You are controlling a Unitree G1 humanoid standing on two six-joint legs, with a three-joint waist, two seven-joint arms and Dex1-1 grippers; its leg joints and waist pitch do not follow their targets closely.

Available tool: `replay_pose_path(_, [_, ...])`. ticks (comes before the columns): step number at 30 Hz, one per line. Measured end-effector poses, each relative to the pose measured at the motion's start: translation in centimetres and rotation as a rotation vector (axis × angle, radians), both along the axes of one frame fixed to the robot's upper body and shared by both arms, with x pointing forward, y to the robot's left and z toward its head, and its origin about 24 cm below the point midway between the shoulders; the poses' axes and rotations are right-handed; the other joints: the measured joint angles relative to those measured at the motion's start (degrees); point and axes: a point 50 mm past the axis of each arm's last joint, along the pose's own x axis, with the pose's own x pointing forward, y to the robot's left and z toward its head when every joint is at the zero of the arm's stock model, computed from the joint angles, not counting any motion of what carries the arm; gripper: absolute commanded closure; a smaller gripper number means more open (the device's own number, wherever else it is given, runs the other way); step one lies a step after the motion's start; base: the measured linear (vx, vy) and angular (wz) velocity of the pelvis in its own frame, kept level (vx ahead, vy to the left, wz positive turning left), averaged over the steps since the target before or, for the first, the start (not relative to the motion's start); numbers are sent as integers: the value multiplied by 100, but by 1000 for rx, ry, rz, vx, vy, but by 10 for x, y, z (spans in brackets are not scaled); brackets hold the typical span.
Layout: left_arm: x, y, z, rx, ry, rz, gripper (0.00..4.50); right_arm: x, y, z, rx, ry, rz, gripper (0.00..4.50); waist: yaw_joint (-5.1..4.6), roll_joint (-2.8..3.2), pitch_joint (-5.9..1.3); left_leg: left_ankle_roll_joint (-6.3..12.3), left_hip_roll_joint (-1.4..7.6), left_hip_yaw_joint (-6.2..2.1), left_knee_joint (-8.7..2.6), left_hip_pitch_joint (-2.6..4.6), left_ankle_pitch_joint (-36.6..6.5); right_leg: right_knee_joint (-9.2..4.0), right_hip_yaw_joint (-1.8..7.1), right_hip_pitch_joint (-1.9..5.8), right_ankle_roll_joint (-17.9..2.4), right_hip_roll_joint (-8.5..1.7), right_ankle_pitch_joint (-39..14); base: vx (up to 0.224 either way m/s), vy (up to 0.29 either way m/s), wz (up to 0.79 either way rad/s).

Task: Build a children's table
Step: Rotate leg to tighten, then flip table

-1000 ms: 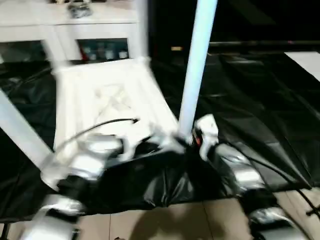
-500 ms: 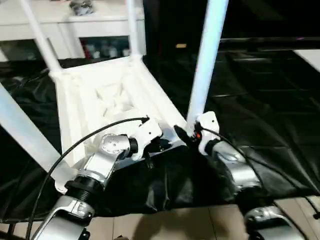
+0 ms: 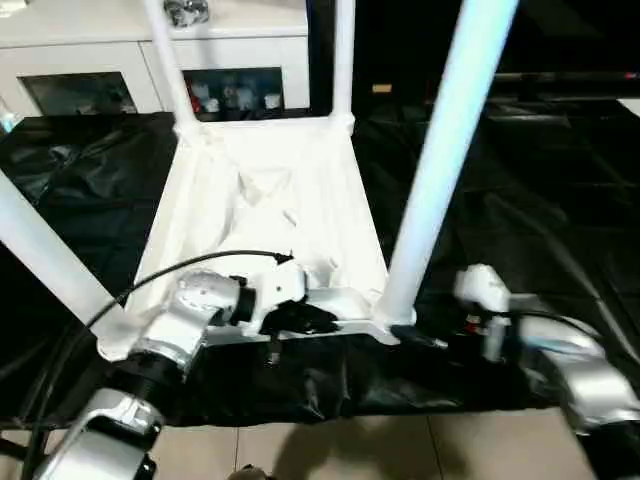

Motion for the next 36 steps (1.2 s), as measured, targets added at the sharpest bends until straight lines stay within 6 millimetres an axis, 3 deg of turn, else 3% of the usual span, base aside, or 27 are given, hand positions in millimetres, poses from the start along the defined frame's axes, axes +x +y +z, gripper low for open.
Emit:
replay_pose_path(5, [-1,3,0,-7,-16,-7,450,4,-21,28,96,-57,-94,86,-6,-12,2,1,2,1,1,-4,1,-1,1,0,1,0,1,0,0,0])
replay_pose_path(7, [-3,5,1,-38,-15,3,406,3,-25,35,120,-66,-101,76,4,-12,2,2,5,2,1,-9,2,-3,0,0,7,0,-3,0,0,0])
replay_pose_path(10, [-7,3,14,-195,-40,51,374,0,-35,37,117,-55,-142,76,20,-23,9,12,19,2,20,-20,5,-8,-4,-12,9,1,-7,0,0,0])
replay_pose_path(14, [-2,9,45,-405,-192,247,358,-5,-33,41,89,-54,-193,76,7,-22,8,20,28,5,31,-25,1,-3,-3,-18,9,4,-7,0,0,0])
replay_pose_path(16, [-1,17,52,-479,-280,465,347,-3,-29,36,37,-25,-283,76,-45,-33,10,9,28,7,30,-25,-5,-1,3,-5,10,7,-7,0,0,0])
replay_pose_path(19, [-3,26,44,-496,-282,706,342,-1,-22,20,-34,4,-410,58,-73,-51,14,5,20,5,29,-10,-4,-2,-2,1,49,10,-24,0,0,0])
replay_pose_path(23, [-32,39,17,-480,-195,994,339,0,-5,3,-57,-32,-643,41,-176,-62,16,-6,15,2,15,-16,2,-8,0,-12,74,10,-36,0,0,0])
replay_pose_path(25, [-42,42,4,-456,-170,1083,339,-3,8,2,18,-34,-676,41,-177,-65,18,-6,15,-2,12,-25,2,-9,-1,-17,77,11,-36,0,0,0])
replay_pose_path(28, [-45,45,3,-451,-223,1172,339,-1,17,9,40,-89,-692,41,-152,-75,15,-5,14,-4,12,-35,2,-12,5,-18,74,10,-33,0,0,0])
replay_pose_path(30, [-49,45,2,-425,-275,1198,339,-3,21,9,11,-110,-680,41,-219,-42,1,12,-22,-271,34,-180,12,-64,-245,60,79,-50,-39,-5,-18,33])
replay_pose_path(32, [-55,45,1,-387,-311,1227,339,-4,28,7,-9,-121,-655,41,-329,15,9,40,-12,-523,90,-260,36,-107,-463,140,12,-4,-57,42,-55,53])
replay_pose_path(33, [-58,45,0,-370,-323,1243,339,-7,32,4,-10,-115,-647,41,-350,40,24,48,-24,-696,110,-293,47,-63,-548,181,-146,34,-129,36,-68,49])
replay_pose_path(35, [-62,46,2,-366,-342,1270,339,-10,38,1,1,-100,-638,41,-391,60,44,51,-59,-965,114,-287,63,223,-585,182,-746,155,-382,18,-129,55])
replay_pose_path(36, [-64,48,7,-376,-364,1292,339,-12,37,-1,7,-91,-643,41,-397,38,46,58,-122,-1137,114,-261,69,371,-511,187,-980,215,-538,21,-149,60])
